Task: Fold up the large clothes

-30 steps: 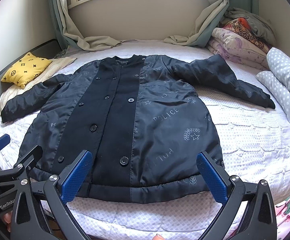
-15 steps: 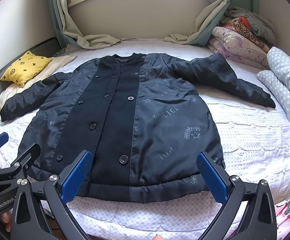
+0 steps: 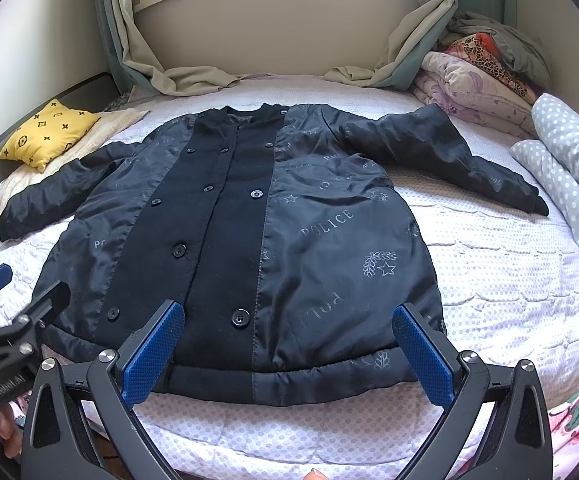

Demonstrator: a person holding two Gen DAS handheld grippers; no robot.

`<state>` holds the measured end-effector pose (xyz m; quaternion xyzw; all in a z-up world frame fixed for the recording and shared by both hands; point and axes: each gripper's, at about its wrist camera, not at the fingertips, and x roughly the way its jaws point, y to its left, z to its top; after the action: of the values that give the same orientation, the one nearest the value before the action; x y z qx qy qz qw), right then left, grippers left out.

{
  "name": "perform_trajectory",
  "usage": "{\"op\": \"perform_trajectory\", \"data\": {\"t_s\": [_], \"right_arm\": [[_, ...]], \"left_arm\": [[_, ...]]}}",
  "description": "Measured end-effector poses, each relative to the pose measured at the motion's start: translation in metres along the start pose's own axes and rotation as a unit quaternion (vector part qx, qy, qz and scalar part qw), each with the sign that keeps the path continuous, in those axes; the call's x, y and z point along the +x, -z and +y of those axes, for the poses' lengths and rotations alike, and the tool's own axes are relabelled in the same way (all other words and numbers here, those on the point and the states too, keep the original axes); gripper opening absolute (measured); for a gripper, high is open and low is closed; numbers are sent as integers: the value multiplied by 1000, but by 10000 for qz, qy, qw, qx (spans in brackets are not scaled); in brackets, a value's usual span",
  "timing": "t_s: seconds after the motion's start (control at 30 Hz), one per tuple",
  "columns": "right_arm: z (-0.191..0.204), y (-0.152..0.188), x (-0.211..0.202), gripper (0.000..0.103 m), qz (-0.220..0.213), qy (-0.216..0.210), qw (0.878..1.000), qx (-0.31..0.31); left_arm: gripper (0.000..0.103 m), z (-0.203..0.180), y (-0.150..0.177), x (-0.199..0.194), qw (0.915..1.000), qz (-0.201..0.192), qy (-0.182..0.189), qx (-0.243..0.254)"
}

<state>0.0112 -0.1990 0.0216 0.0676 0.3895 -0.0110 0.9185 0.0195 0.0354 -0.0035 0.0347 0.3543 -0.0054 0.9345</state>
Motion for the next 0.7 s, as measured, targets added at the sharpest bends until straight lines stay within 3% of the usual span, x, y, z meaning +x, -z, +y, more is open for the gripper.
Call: {"op": "perform_trajectory", "data": {"t_s": [0.17,0.33,0.47,0.7], "right_arm": [[0,-5,9,103,96,22,9999,-141],[5,-32,5,103,18,-94,9996,-259],[13,-75,3,103,-119,-216,9987,-436],[21,-149,27,103,-366,-270,9977,-499]], "left_arm": [[103,12,-4,8,9994,-1,-348,11],[103,29,-21,16,9986,65,-512,-68],[103,47,-52,20,9987,23,-440,-269],[103,81,-116,56,9958,64,-818,-417]]}}
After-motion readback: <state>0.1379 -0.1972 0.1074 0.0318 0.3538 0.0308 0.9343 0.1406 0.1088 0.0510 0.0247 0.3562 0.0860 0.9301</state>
